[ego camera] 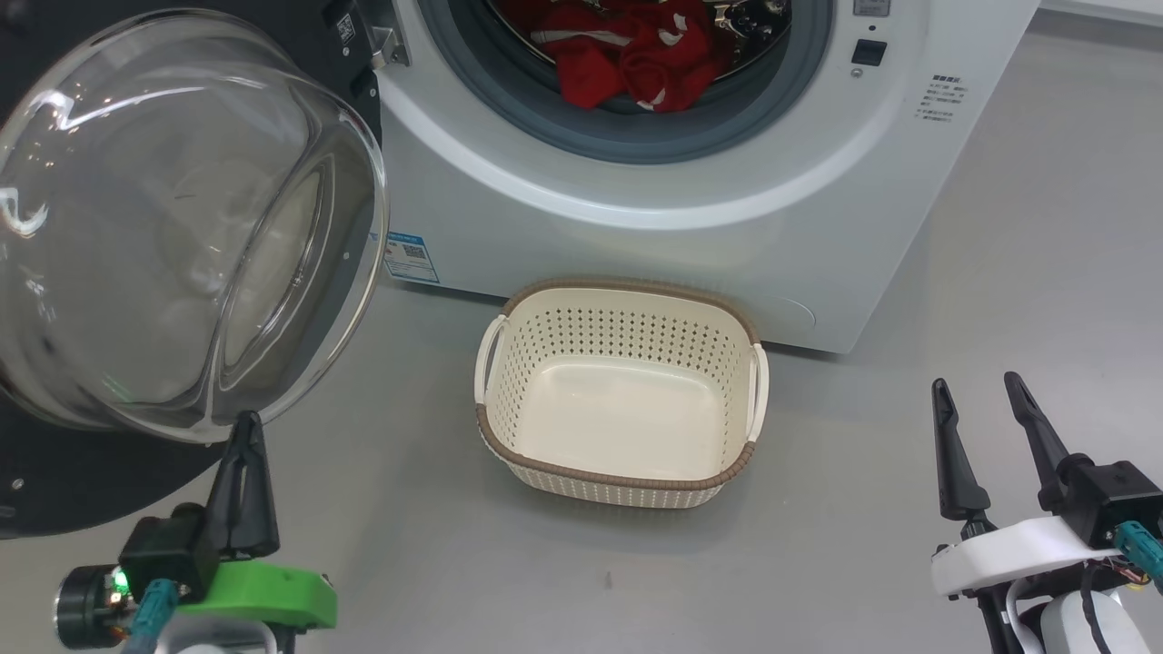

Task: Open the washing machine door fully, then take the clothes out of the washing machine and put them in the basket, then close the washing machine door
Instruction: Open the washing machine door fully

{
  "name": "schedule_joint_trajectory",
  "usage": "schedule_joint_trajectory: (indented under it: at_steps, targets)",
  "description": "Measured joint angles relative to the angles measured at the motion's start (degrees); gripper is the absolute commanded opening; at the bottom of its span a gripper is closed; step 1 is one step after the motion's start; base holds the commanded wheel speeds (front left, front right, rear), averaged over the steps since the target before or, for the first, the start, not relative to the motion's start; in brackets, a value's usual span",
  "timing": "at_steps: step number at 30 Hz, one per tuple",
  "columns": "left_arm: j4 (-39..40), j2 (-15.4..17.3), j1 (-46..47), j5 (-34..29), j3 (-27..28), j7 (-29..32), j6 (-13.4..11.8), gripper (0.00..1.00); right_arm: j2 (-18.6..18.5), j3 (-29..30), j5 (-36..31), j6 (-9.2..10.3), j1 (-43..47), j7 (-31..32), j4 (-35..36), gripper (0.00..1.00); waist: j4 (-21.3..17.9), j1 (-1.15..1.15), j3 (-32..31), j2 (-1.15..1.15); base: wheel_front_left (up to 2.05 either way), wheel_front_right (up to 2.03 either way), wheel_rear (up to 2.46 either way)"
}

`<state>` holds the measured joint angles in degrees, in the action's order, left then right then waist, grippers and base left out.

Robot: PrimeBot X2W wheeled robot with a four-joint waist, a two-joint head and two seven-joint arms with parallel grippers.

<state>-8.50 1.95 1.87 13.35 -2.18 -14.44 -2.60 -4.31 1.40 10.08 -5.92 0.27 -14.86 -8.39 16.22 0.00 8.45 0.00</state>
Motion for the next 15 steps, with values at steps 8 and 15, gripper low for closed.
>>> schedule_joint_trajectory:
  at_steps: [8, 15]
  targets:
    - [0.04, 0.02, -1.69, 0.0, -4.22, 0.0, 0.94, 0.0, 0.55, -0.81, -0.09, -0.01, -0.01, 0.0, 0.01, 1.0, -2.51, 0.0, -0.46, 0.0, 0.0, 0.0, 0.0]
    - [0.25, 0.09, -1.83, 0.05, -5.67, 0.0, 0.86, 0.0, 0.71, -1.2, -0.16, 0.0, -0.03, 0.0, 0.19, 1.0, -5.18, 0.0, -0.56, 0.0, 0.0, 0.0, 0.0]
